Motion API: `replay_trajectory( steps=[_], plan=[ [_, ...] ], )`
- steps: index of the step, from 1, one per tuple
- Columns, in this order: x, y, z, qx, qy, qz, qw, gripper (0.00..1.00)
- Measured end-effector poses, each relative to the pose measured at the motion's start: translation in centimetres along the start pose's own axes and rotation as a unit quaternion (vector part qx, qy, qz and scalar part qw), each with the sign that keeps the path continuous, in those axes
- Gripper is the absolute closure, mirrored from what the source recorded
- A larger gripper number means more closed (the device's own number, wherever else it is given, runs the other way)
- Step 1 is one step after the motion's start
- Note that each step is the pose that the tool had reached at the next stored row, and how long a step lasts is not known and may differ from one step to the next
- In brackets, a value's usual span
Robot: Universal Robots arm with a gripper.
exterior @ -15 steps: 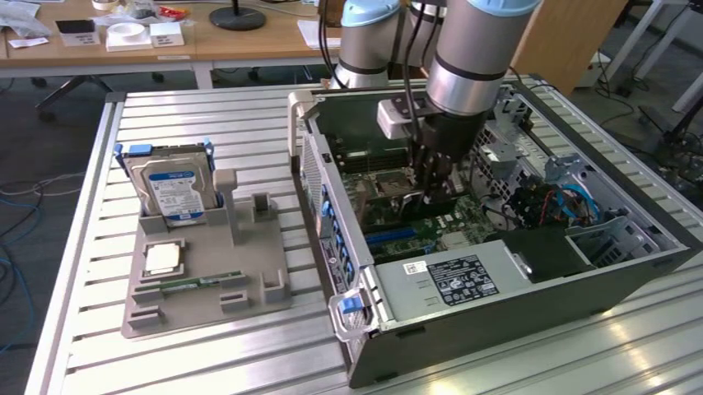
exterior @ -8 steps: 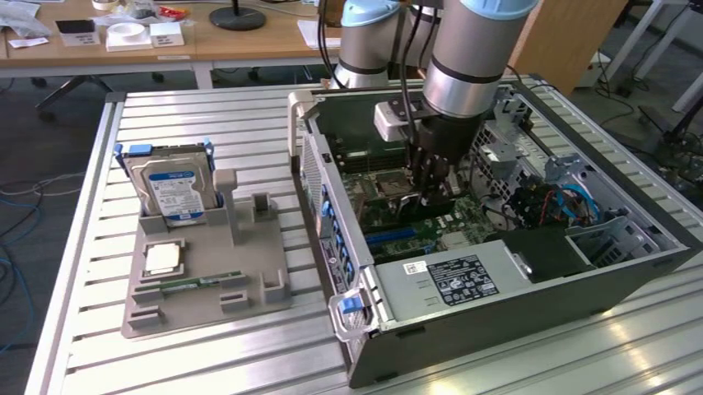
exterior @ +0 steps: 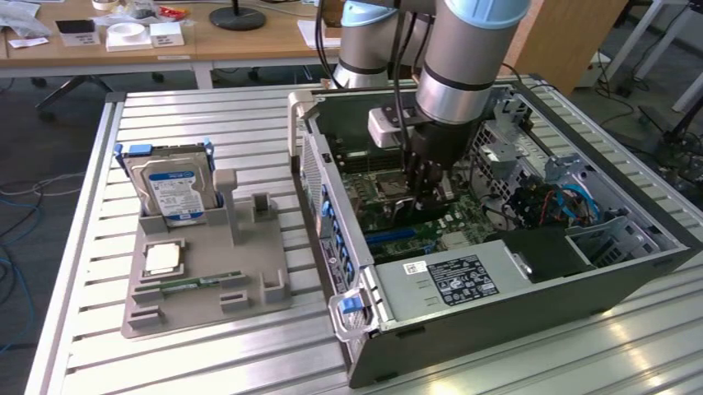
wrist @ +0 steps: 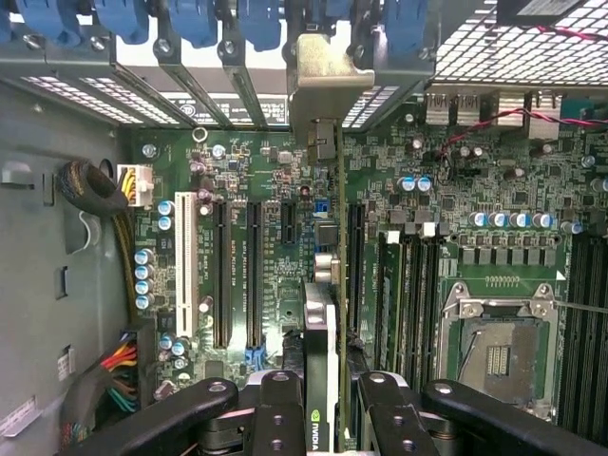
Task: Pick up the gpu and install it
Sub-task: 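Insert the gpu into the slot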
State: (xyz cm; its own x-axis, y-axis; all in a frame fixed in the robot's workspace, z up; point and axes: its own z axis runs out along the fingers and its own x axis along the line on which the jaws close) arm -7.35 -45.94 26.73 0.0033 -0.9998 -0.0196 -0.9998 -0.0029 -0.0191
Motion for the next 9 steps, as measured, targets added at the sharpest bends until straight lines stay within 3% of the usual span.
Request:
replay_trajectory(
  steps=[9],
  plan=[
    [0.0, 0.46, 0.07, 0.0, -0.0001, 0.0, 1.0, 0.73]
  ],
)
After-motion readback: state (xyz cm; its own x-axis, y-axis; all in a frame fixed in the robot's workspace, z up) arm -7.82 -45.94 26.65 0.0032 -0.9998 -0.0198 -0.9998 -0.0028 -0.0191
